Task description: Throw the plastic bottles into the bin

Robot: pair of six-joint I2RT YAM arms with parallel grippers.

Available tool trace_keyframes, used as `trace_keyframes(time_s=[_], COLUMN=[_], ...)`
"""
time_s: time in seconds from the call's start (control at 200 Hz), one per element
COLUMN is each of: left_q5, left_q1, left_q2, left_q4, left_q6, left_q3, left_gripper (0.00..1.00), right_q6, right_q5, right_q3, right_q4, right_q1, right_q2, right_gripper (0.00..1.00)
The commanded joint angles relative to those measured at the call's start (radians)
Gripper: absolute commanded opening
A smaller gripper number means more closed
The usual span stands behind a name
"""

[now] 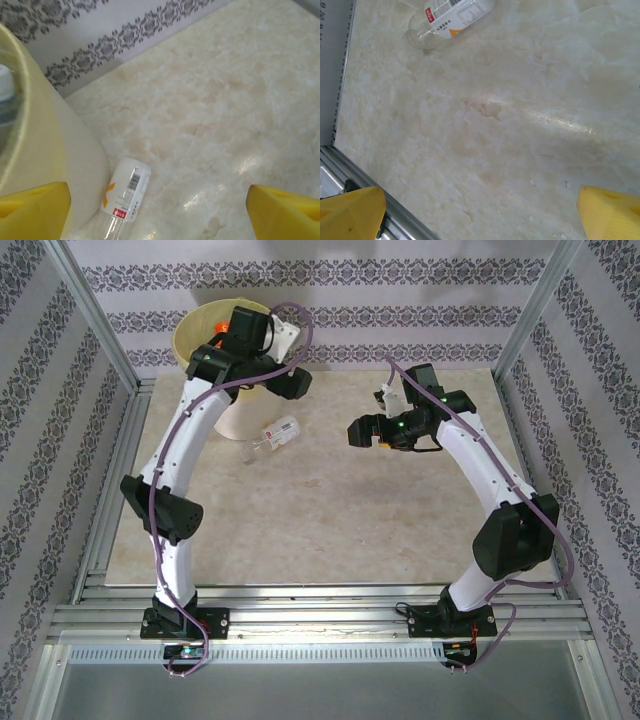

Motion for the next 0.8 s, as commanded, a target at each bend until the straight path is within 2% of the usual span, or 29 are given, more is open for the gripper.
trace_keyframes(time_s=[0.0,0.2,0.794], left_q5=[-0.036,-0.116,-0.232], left_q1=[-0.027,-0.046,-0.046], left_q2=[0.041,0.162,0.332], left_q4=[-0.074,-0.199,-0.207], left_q6=[-0.019,-0.022,-0.046], left_q3=[0.028,0.114,0.107], left_gripper=[0.91,0.90,0.89], right_q6=[0.022,0.026,0.013], right_q5=[0.021,0.024,0.022], right_q3=[-0.021,-0.039,-0.017], right_q4=[0.014,0.019,0.008], right_q1=[0.016,0.016,0.013], right_q2=[-0.033,-0.045,-0.024], right_gripper=[0.98,0.98,0.98])
